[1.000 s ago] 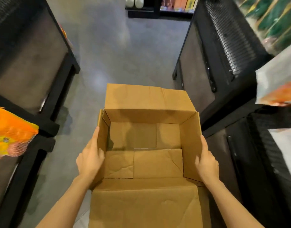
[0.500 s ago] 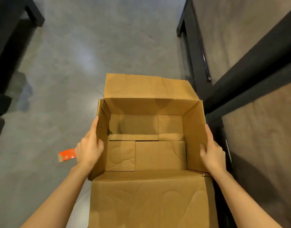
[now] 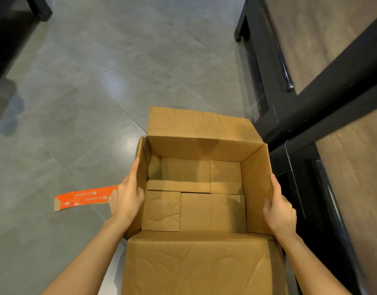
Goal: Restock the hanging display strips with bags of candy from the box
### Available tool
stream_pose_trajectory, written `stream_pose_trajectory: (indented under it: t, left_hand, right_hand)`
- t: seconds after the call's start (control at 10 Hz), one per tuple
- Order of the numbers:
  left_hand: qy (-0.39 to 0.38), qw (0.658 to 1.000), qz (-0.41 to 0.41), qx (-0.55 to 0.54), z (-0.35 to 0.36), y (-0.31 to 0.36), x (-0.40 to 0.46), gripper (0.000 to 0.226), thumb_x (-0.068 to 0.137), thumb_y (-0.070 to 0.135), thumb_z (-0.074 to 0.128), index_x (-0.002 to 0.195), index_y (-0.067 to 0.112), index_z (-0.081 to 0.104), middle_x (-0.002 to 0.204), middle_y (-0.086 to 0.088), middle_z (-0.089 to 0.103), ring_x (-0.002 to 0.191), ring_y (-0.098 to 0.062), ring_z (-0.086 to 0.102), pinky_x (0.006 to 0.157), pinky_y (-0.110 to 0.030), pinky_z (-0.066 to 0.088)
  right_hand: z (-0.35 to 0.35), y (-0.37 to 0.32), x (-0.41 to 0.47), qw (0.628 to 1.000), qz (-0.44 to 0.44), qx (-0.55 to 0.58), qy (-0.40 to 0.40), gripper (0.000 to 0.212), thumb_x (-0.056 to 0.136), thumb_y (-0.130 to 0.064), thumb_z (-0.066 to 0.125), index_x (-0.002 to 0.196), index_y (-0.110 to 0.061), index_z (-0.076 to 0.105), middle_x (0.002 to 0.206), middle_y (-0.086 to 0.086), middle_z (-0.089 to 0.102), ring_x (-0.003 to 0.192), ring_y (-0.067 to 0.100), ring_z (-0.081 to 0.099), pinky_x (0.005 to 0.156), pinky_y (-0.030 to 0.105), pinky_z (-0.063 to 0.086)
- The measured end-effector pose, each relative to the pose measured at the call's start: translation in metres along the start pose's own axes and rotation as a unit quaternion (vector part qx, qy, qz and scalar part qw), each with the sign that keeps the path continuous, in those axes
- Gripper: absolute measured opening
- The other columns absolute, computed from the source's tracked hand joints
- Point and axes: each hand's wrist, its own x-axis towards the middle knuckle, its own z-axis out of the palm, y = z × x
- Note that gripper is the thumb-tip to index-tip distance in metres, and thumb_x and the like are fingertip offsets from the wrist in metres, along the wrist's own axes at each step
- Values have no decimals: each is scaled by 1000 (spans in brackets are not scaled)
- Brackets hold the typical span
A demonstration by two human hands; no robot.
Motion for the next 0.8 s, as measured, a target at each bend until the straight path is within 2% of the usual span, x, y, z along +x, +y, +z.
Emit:
stream_pose_trajectory:
  t: [0.3, 0.4, 0.5, 0.6, 0.7, 0.8]
  left_hand:
    - [17, 1000, 0, 15, 12, -2, -1, 80, 85, 3, 55, 150, 26, 13, 96, -14, 64, 70, -30, 61, 51, -30, 38]
    - [15, 1000, 6, 27, 13, -3, 0, 79, 86, 4, 55, 150, 25, 13, 100, -14, 64, 71, -29, 61, 51, -30, 38]
    - [1, 999, 1, 47, 14, -4, 1, 78, 88, 9, 53, 150, 26, 10, 112, -14, 60, 76, -31, 62, 52, -32, 40]
    - [-40, 996, 3, 84, 9, -3, 3, 78, 91, 18, 49, 150, 30, -1, 133, -11, 47, 85, -32, 63, 56, -33, 42]
    - [-107, 987, -22, 120, -10, 4, 6, 72, 94, 28, 45, 149, 31, -1, 142, -10, 35, 102, -32, 60, 66, -36, 45]
    - [-111, 978, -4, 179, -35, 16, 1, 57, 94, 29, 43, 146, 23, 21, 136, -9, 42, 112, -29, 55, 82, -37, 47]
  right_hand:
    - [15, 7, 8, 999, -7, -31, 31, 76, 93, -18, 52, 149, -32, 2, 92, 11, 58, 55, 16, 53, 49, 29, 46]
    - [15, 6, 7, 998, -3, -53, 31, 76, 94, -21, 51, 149, -33, 0, 93, 11, 56, 54, 14, 51, 44, 25, 40]
    - [11, 4, 8, 997, 12, -75, 26, 75, 95, -26, 48, 148, -35, -5, 93, 9, 49, 54, 14, 50, 43, 25, 38]
    - [5, 4, 5, 994, 14, -109, -8, 78, 96, -28, 46, 146, -38, -13, 95, 8, 45, 59, 16, 51, 47, 27, 41]
    - [-11, -9, 2, 992, 31, -113, -42, 73, 95, -29, 46, 147, -37, -5, 108, 10, 47, 75, 19, 56, 59, 32, 50]
    - [-32, -29, -3, 987, 23, -148, -55, 53, 94, -30, 47, 141, -24, 25, 121, 10, 45, 100, 24, 55, 75, 37, 53]
